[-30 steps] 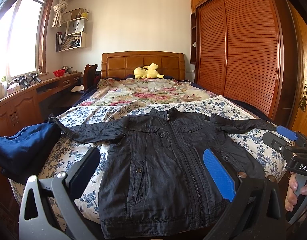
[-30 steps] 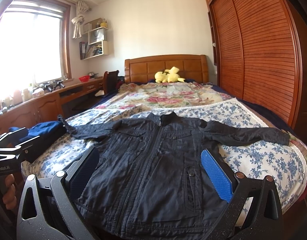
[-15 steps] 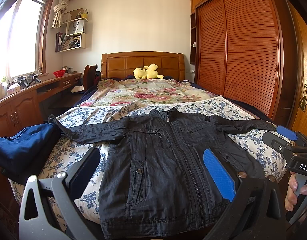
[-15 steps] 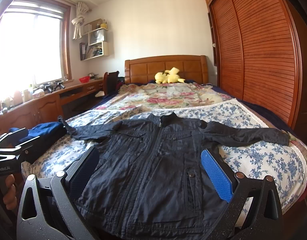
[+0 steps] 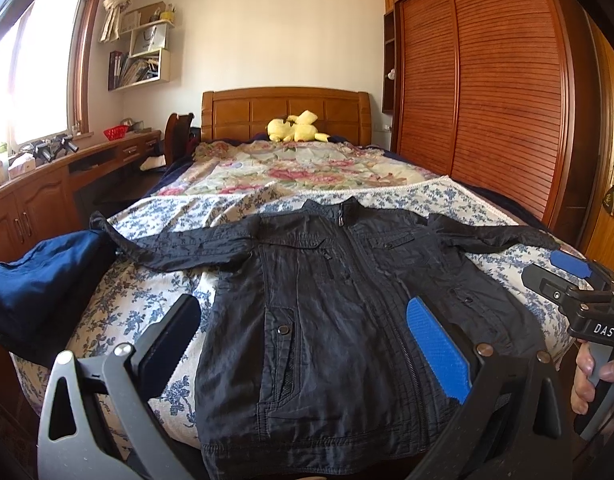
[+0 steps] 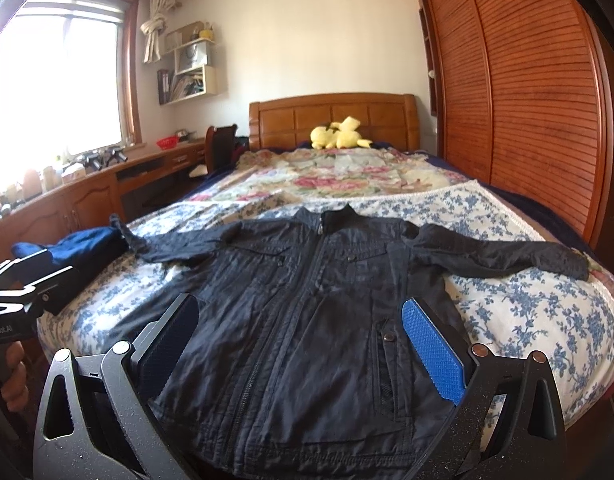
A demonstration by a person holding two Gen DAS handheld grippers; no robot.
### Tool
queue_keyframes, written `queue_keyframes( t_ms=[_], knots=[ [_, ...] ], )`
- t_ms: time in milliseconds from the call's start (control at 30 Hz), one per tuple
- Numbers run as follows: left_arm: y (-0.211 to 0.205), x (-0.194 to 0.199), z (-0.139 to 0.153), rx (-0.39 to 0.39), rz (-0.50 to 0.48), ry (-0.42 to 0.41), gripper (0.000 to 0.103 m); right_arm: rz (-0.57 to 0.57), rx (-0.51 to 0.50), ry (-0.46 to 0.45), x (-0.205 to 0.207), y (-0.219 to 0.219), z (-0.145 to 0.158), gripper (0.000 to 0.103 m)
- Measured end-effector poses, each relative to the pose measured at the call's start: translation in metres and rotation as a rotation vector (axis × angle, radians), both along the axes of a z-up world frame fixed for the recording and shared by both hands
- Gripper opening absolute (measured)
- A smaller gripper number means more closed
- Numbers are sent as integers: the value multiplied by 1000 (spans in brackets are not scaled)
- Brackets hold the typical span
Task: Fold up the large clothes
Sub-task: 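Move the left gripper to the jacket sleeve cuff and close on it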
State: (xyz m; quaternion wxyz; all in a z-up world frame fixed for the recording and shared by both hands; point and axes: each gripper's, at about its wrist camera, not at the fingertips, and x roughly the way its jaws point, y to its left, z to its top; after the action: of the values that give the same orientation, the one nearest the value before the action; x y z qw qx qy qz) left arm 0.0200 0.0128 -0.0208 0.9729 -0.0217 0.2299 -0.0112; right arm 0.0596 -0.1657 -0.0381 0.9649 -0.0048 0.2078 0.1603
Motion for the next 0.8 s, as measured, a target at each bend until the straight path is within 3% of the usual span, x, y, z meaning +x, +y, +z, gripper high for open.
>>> queue_keyframes(
  t_ms=[800],
  knots=[
    [66, 76, -67, 19, 87, 143, 103, 132, -40, 52, 112, 60, -54, 103]
  ],
)
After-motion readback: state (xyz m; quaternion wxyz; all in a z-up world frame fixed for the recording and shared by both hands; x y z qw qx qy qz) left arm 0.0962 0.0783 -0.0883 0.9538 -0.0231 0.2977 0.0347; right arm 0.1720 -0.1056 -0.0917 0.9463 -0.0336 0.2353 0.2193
